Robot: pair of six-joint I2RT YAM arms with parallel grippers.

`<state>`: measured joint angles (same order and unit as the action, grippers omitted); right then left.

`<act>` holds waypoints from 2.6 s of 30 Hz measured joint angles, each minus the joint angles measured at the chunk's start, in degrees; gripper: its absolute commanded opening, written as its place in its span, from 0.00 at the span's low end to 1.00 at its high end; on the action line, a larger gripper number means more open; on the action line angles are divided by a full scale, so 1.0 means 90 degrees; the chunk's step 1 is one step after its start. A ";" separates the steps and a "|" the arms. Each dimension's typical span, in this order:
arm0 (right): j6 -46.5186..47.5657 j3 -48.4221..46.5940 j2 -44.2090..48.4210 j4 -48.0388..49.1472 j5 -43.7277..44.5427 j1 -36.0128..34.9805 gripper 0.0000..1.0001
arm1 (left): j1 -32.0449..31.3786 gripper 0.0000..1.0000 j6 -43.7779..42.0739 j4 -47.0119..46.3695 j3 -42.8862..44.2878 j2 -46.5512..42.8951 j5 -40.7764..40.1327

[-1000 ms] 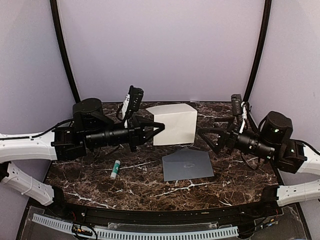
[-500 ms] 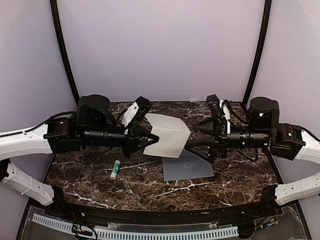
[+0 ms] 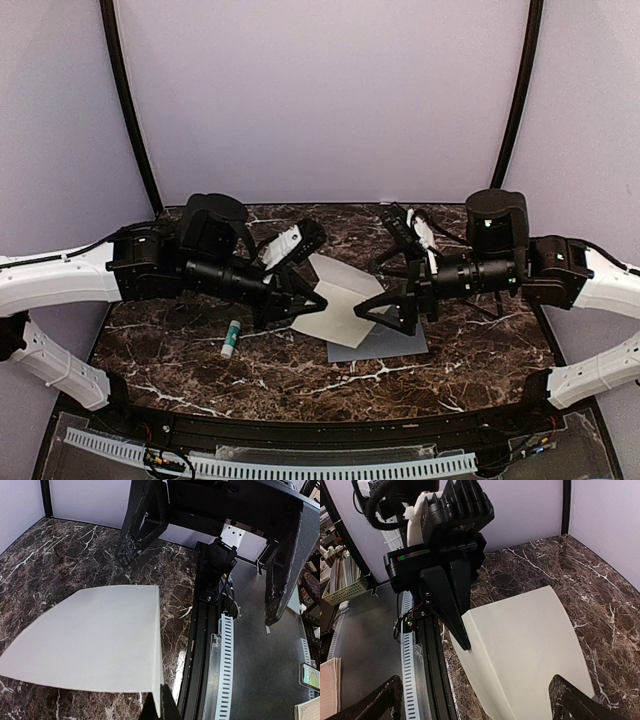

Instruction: Place the letter into the envelope and seal it

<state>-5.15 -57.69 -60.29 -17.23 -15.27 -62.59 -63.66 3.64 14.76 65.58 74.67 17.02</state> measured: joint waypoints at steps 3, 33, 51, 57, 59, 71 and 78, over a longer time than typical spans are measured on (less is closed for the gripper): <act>0.0107 -0.0044 0.0002 -0.0005 -0.0027 0.0000 0.99 | 0.0000 0.00 -0.0029 0.0078 0.0053 0.0044 0.0107; 0.0991 -0.0187 -0.1175 -0.0146 -0.1018 -0.0095 0.09 | 0.0000 0.00 -0.0449 0.0238 0.0090 0.0155 0.0894; -0.0044 0.0432 -0.0233 0.0423 0.0211 -0.0078 0.00 | 0.0000 0.87 -0.0005 -0.0073 -0.0165 -0.0180 -0.0357; -0.1056 0.1202 0.0731 0.1787 0.0481 0.0015 0.00 | 0.0000 0.88 0.0418 -0.1282 -0.1093 -0.1139 -0.0663; -0.1401 0.1443 0.0869 0.2436 0.0510 0.0015 0.00 | 0.0000 0.88 0.0595 -0.1858 -0.1326 -0.1270 -0.0622; -0.2642 0.1982 0.0644 0.5068 0.0544 0.0015 0.00 | 0.0000 0.62 0.1503 -0.4408 -0.1651 -0.0321 0.0202; -0.2943 0.2086 0.0546 0.5685 0.0554 0.0015 0.00 | 0.0000 0.35 0.1836 -0.5389 -0.1651 -0.0019 0.0401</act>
<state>-31.64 -38.92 -55.37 33.93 -10.28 -62.46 -63.66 20.16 -33.74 50.72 74.50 20.62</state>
